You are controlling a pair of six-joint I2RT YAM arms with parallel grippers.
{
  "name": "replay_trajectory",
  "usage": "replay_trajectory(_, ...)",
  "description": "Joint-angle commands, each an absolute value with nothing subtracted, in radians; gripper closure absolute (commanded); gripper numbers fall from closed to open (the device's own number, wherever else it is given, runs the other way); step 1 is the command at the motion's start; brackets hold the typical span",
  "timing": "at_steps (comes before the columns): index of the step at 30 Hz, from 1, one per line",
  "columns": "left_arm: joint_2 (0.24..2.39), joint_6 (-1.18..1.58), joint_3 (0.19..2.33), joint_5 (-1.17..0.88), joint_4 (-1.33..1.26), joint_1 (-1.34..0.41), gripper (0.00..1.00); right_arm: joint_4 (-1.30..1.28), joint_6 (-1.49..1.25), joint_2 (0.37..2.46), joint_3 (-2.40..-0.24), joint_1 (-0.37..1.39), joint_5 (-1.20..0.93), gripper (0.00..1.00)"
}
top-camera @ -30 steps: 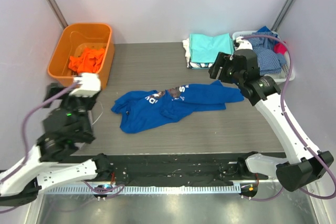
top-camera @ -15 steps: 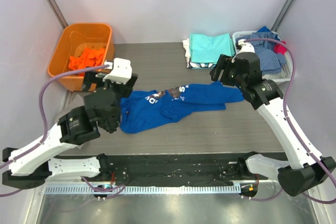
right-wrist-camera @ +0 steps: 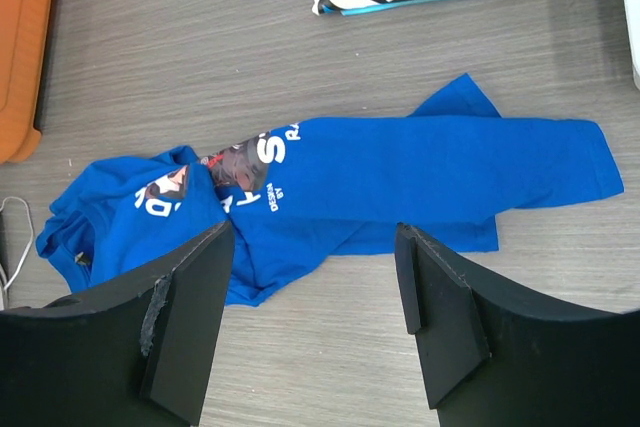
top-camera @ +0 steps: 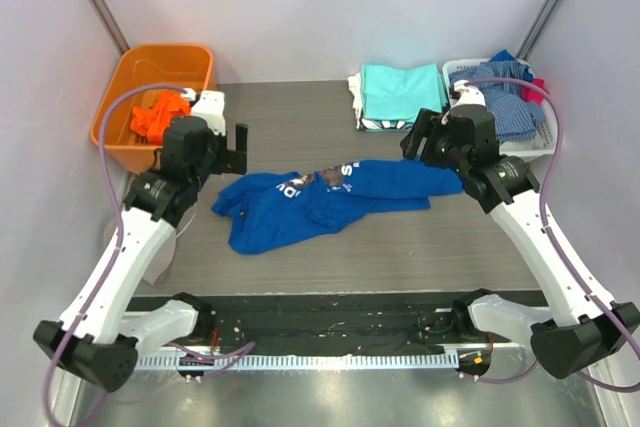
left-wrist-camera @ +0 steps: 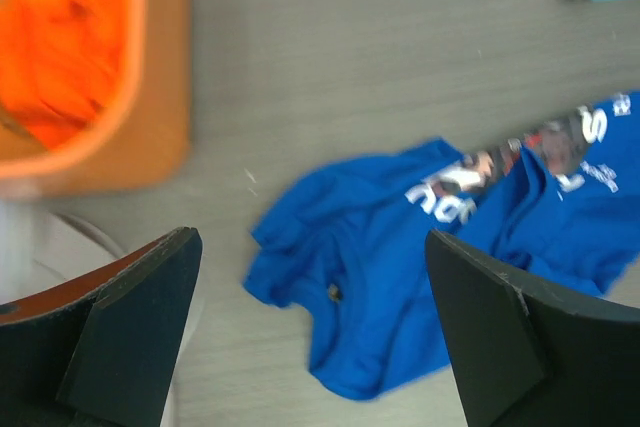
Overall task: Fold and stack the t-shirts
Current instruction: Flatten the tshirt out
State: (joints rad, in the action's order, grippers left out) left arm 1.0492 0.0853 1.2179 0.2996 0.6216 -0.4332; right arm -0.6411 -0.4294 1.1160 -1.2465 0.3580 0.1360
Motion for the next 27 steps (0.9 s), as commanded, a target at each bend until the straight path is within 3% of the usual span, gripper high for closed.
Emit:
replay_trajectory(1,1.097,0.228,1.125,-0.193,0.612,-0.25,0.0,-0.629,-0.448,1.075,-1.227,0.356,0.133,0.27)
replay_trajectory(14,1.019,0.31,0.969,-0.23,0.535,-0.213,0.0,-0.555,-0.498,1.124,-0.999,0.353,0.169,0.27)
replay_trajectory(20,0.996,0.302,0.96,-0.201,0.549,-0.212,0.0,-0.471,-0.506,1.245,-0.983,0.371,-0.02,0.32)
replay_trajectory(24,0.989,0.311,0.948,-0.215,0.542,-0.212,0.0,-0.491,-0.482,1.31,-1.041,0.512,0.107,0.3)
replay_trajectory(27,0.997,0.328,0.93,-0.23,0.525,-0.213,0.0,-0.503,-0.508,1.318,-1.045,0.515,0.172,0.26)
